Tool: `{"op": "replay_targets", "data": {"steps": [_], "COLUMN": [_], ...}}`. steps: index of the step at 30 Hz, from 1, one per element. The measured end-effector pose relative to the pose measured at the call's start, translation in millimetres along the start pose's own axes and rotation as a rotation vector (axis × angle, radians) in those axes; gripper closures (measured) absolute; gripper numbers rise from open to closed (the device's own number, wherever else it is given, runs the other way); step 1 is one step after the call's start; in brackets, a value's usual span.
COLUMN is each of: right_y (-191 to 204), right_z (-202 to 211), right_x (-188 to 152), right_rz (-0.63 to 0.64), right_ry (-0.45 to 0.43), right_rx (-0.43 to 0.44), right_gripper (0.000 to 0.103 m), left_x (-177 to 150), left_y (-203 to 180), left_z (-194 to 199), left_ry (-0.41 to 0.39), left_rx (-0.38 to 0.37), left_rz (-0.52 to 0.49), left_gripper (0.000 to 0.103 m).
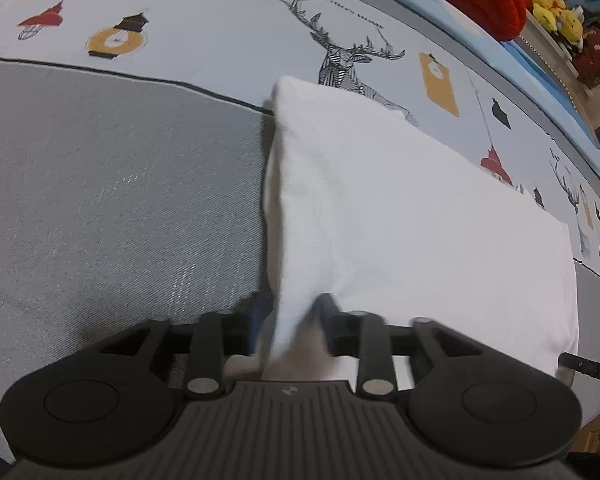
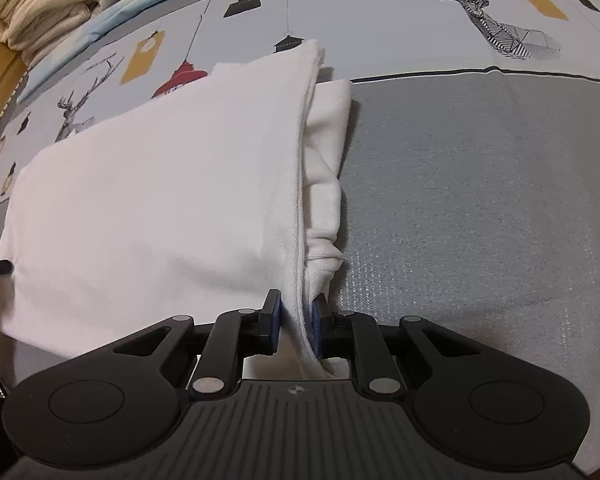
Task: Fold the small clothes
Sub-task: 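Pinch the shirt edge with the left gripper while the right gripper releases and withdraws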
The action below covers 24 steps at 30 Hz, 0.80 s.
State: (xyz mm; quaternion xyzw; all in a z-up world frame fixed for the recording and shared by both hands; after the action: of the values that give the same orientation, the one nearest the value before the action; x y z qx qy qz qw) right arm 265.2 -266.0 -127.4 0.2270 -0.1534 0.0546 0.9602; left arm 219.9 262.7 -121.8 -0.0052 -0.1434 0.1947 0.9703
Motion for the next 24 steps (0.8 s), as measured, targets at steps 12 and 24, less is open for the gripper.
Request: {"op": "replay_targets", "data": {"steps": [12, 24], "right_y": [-13.6, -38.1], "right_z": [22.2, 50.6], "right_x": [4.2, 10.3], "right_rz": [-0.031, -0.116], "right_ry": [-0.099, -0.252], "right_rx": [-0.047, -0.108], "right_gripper": [0.057, 0.057], "left_x": [5.6, 4.9], "left_y": [-16.1, -29.5], "left_z": [-18.2, -23.0], "left_ry": [0.038, 0.018], "left_rx": [0.034, 0.043], "left_rz": [-0.033, -0.078], "left_gripper": [0.049, 0.053]}}
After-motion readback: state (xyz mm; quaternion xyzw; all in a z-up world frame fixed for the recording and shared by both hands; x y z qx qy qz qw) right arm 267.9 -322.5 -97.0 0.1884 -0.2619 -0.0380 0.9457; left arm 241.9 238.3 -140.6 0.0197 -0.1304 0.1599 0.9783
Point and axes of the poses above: each gripper's, at about its wrist camera, not at the fingertips, and z roughly against the way its jaws point, y to its left, x to its top, the point moved 1 cm from there along -z, roughly the way its jaws point, and after that the axes turned 13 degrees about x, right-handed, at the moved point
